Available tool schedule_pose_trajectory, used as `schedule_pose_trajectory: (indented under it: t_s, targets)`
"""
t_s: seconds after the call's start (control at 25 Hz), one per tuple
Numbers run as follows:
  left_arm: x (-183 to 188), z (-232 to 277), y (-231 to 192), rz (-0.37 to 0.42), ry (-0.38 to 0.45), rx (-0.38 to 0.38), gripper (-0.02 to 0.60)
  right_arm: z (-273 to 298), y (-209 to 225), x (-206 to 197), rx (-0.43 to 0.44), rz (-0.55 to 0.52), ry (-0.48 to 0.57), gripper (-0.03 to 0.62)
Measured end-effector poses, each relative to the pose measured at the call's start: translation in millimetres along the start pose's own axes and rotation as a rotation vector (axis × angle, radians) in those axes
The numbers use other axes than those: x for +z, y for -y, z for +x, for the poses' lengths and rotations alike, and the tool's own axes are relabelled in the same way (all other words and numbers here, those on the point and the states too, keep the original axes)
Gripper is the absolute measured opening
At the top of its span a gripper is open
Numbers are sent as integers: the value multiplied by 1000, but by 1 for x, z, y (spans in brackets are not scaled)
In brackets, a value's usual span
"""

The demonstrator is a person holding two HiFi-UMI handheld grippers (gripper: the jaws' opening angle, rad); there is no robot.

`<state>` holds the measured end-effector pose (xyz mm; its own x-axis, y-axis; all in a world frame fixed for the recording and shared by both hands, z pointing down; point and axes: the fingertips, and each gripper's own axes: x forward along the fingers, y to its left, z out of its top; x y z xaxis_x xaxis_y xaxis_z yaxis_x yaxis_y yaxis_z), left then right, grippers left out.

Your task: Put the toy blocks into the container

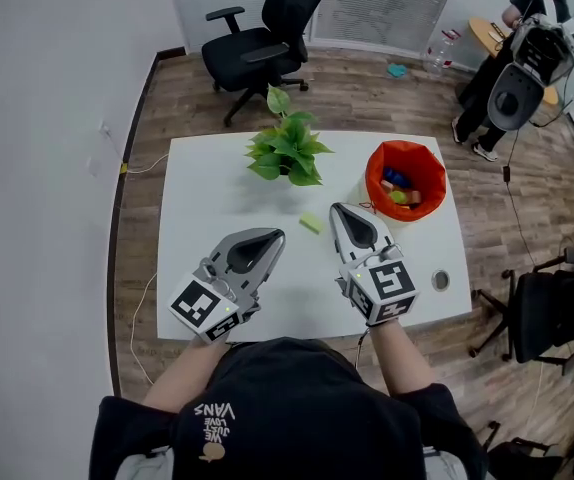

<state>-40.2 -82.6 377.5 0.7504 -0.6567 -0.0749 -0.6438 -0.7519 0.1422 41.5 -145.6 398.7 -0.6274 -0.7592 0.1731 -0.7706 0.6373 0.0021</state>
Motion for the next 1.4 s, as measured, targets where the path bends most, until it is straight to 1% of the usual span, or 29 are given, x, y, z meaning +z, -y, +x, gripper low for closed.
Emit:
schedule_pose_trajectory:
  t_s: [0.24, 0.72, 1.12, 1.28, 1.4]
  targets:
    - [1, -1, 0, -34, 26, -6, 11, -2, -4, -4, 5, 1, -8, 18]
    - [0, 1, -2, -43, 28, 2, 11, 3, -1, -9, 9, 3, -24, 18]
    - [0, 8, -10, -45, 30, 20, 11, 27, 11, -30, 23, -27, -64, 18]
    - [0, 9, -14, -46, 24, 28, 11, 38, 12, -38, 36, -19, -95, 18]
    - [-1, 10, -17, -48, 20, 36, 11, 47, 15, -42, 44, -24, -95, 18]
